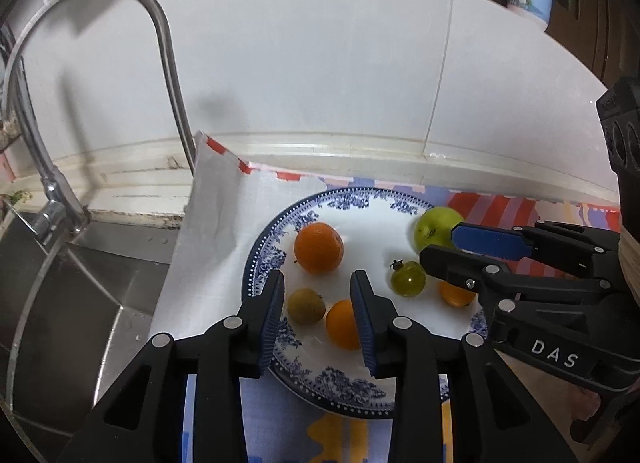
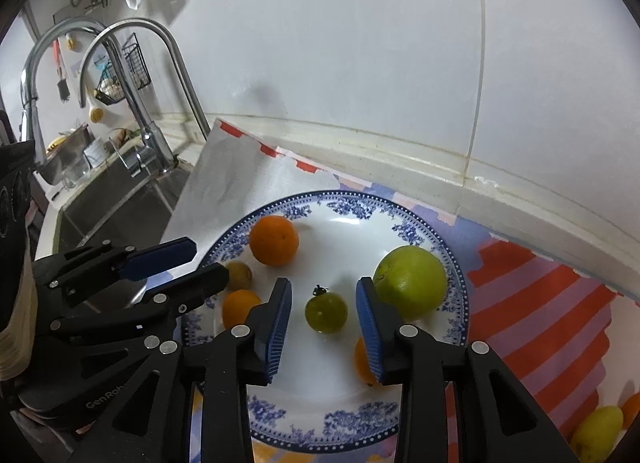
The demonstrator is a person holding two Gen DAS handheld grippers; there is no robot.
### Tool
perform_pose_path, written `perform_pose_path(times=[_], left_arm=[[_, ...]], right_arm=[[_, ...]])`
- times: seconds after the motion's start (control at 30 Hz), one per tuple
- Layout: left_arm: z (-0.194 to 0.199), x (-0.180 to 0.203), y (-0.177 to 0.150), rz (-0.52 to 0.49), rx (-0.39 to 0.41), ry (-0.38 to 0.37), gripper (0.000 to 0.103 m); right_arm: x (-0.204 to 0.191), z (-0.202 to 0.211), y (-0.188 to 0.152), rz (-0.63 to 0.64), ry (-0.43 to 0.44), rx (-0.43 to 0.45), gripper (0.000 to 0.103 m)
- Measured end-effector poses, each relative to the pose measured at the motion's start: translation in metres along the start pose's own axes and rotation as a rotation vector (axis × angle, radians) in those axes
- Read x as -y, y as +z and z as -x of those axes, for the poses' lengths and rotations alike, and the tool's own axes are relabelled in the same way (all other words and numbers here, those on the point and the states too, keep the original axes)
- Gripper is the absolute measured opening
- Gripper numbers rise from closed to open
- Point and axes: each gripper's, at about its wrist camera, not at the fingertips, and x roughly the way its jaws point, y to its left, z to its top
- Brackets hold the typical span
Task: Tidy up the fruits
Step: 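Move both grippers back toward the remaining fruits on the mat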
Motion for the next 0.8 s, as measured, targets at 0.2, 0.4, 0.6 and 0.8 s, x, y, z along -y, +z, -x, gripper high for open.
perform_pose_path(times=[0.2,0.4,0.6,0.8], left_arm=[[0.031,0.007,0.004,0.012,0.057,0.017,0.041],[0.065,0.026,0.007,-0.009,0.124,0.007,0.047],[0.095,0.047,0.006,-0.027,0.174,-0.024,0.055],[0.114,0.065,0.002,-0.046,0.202,-0.043,0.063]], right_arm=[[-0.001,0.034,0.000,-0.010,-0.038,0.066,0.035],[0.002,0.075,-0.006,-0.039,-0.052,0.121,0.035],[0.007,0.113,-0.015,-0.062,-0.079,0.166,0.035],[0.015,0.143,-0.026,-0.077,-0.126,0.192,0.036]])
